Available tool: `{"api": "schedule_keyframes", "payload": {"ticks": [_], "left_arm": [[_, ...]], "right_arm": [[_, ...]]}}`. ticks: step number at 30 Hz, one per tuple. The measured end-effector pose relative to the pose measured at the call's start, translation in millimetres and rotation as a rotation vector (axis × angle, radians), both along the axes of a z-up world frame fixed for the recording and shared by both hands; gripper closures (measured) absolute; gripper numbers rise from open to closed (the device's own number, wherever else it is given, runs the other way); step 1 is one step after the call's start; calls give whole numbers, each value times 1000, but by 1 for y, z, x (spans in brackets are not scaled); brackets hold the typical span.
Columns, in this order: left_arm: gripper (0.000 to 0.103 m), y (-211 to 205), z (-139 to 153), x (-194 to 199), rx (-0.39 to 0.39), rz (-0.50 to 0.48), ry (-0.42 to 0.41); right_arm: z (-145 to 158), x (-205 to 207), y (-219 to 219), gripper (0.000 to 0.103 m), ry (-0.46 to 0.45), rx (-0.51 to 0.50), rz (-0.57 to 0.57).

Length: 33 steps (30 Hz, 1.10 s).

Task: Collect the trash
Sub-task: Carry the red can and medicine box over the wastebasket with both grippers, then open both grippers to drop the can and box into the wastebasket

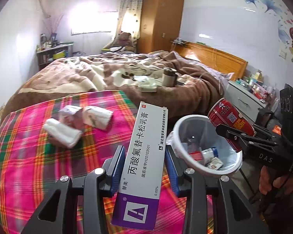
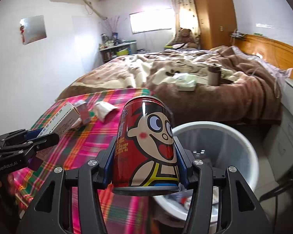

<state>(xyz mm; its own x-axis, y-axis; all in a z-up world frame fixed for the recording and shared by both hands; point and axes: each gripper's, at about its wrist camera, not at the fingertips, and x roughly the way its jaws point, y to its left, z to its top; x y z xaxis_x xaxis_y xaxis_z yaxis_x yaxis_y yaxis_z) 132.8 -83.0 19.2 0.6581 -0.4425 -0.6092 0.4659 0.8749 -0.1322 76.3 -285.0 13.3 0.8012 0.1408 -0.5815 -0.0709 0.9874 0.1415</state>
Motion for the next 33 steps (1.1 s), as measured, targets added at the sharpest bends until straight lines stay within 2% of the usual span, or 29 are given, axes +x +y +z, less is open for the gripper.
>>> {"api": "schedule_keyframes", "payload": {"ticks": [14,27,31,33], "left_arm": [[62,-84,-11,12,-21,-128,48],[62,-137,-25,19,-9,-161,80],[62,-151,-30,21,29,-157,68],[62,-155,-34,24,14,-173,92]], "right_arm": [[-13,-7,-56,49,55,-9,-154],[-27,-7,-87,49,117,-23,-213],[-31,-3,-93,49,138,-22,-228],[-36,0,-95,49,156,-21,-233]]}}
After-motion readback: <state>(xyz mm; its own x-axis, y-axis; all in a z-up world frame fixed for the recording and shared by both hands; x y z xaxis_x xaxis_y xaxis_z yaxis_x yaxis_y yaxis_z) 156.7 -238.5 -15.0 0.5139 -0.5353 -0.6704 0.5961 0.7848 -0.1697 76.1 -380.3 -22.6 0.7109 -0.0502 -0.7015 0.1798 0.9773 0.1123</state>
